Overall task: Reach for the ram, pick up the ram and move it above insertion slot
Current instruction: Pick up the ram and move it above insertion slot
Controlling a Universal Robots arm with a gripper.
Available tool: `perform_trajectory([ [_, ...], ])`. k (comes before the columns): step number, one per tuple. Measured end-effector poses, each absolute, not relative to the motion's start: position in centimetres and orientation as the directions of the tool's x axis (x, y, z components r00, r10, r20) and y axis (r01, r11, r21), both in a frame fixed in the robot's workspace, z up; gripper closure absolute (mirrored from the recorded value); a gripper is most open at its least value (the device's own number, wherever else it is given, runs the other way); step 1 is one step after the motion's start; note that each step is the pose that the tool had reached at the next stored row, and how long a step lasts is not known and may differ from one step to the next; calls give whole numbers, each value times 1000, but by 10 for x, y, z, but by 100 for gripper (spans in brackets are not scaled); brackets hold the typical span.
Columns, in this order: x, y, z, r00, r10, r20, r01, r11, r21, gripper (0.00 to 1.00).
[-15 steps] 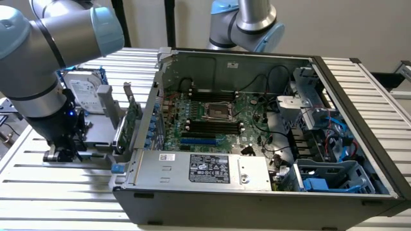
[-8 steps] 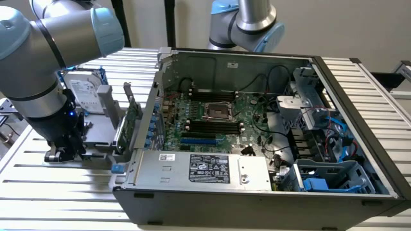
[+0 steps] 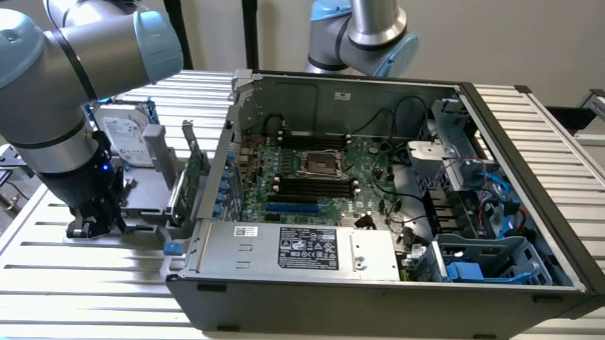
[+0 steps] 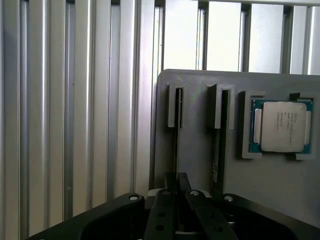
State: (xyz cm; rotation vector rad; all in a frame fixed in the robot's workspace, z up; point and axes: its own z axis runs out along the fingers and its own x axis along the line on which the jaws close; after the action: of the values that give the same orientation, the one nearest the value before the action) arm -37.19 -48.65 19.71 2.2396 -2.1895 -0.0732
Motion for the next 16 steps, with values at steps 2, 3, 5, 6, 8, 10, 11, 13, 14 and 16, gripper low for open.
perform_trajectory([
  [2, -372, -487, 197, 22, -999, -27, -999, -23, 39, 87],
  [3, -372, -487, 197, 22, -999, -27, -999, -23, 39, 87],
  [5, -372, -487, 197, 22, -999, -27, -999, -23, 39, 87],
  [6, -372, -487, 197, 22, -999, -27, -999, -23, 39, 87],
  [8, -372, -486, 198, 22, -999, -28, -999, -23, 39, 87],
  [10, -372, -487, 199, 22, -999, -28, -999, -23, 39, 87],
  [11, -372, -487, 200, 22, -999, -27, -999, -23, 39, 87],
  [13, -372, -487, 203, 22, -999, -27, -999, -23, 39, 87],
  [14, -372, -487, 204, 22, -999, -27, -999, -23, 39, 87],
  [16, -372, -487, 207, 22, -999, -27, -999, -23, 39, 87],
])
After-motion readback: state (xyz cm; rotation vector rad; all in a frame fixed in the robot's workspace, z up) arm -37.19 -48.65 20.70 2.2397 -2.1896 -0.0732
